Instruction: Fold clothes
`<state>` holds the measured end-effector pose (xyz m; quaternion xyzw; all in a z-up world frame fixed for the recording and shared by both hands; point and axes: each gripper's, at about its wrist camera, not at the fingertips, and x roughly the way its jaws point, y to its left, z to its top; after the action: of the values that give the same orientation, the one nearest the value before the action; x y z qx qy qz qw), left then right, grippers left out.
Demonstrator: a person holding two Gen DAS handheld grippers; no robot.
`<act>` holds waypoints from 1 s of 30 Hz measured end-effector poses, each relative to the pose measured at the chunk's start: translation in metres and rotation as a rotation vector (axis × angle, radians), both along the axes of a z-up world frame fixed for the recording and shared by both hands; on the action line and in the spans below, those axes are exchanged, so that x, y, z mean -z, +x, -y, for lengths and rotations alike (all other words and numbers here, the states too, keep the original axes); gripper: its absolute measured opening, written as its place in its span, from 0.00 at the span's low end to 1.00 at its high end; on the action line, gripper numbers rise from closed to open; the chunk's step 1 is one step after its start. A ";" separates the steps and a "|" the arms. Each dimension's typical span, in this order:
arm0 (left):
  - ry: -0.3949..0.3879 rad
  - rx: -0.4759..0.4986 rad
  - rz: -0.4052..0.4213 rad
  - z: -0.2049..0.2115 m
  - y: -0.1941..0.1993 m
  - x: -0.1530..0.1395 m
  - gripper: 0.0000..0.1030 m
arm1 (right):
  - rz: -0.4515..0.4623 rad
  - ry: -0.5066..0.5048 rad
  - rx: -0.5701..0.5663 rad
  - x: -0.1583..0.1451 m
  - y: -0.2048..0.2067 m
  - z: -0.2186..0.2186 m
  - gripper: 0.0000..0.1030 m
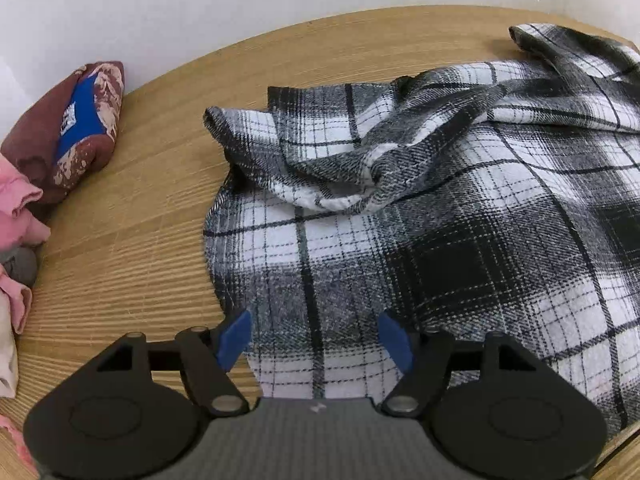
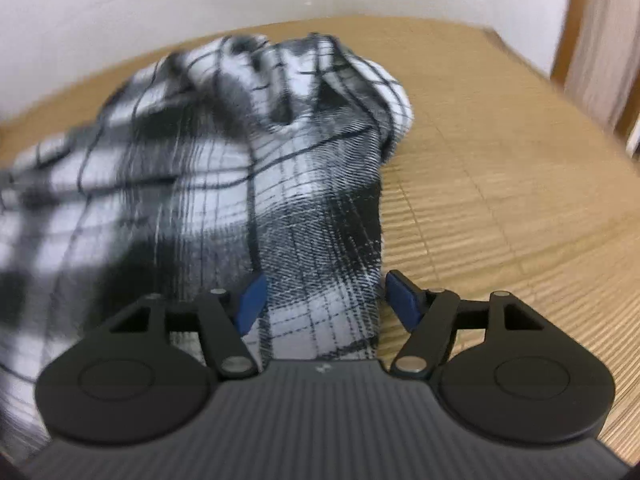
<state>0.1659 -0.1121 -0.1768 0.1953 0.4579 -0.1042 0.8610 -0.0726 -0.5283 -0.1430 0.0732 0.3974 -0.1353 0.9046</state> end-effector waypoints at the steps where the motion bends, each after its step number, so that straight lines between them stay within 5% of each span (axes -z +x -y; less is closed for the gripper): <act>1: -0.003 -0.001 -0.006 -0.002 -0.002 0.000 0.72 | -0.001 0.001 0.006 -0.002 -0.002 -0.003 0.57; 5: -0.026 0.001 -0.037 -0.007 -0.006 -0.006 0.66 | -0.014 -0.034 0.065 -0.011 -0.009 -0.015 0.57; 8: -0.052 0.055 0.046 0.005 -0.007 -0.025 0.68 | 0.064 -0.127 0.085 -0.033 -0.014 -0.030 0.63; 11: 0.006 0.169 0.129 0.034 0.005 -0.032 0.71 | 0.102 -0.145 -0.059 -0.048 0.006 -0.039 0.73; 16: 0.153 0.337 0.164 0.079 0.032 -0.007 0.70 | 0.065 -0.224 -0.241 -0.034 0.070 -0.043 0.73; 18: 0.179 0.365 0.129 0.086 0.044 0.006 0.42 | 0.052 -0.219 -0.297 -0.025 0.094 -0.042 0.73; 19: 0.170 0.351 0.108 0.086 0.048 0.007 0.11 | 0.066 -0.204 -0.304 -0.026 0.098 -0.040 0.72; 21: 0.128 0.311 0.099 0.081 0.053 0.000 0.11 | 0.126 -0.163 -0.280 -0.037 0.097 -0.036 0.53; 22: 0.101 0.288 0.114 0.076 0.052 -0.010 0.10 | 0.157 -0.143 -0.268 -0.042 0.097 -0.033 0.19; 23: 0.077 0.267 0.131 0.071 0.048 -0.022 0.10 | 0.187 -0.122 -0.255 -0.047 0.096 -0.031 0.09; 30: -0.076 0.138 0.270 0.042 0.035 -0.117 0.10 | 0.439 0.043 -0.147 -0.100 0.078 -0.016 0.09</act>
<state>0.2009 -0.1537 -0.0594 0.2059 0.3193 -0.1531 0.9123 0.0056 -0.5123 -0.0427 0.0913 0.1981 -0.0415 0.9750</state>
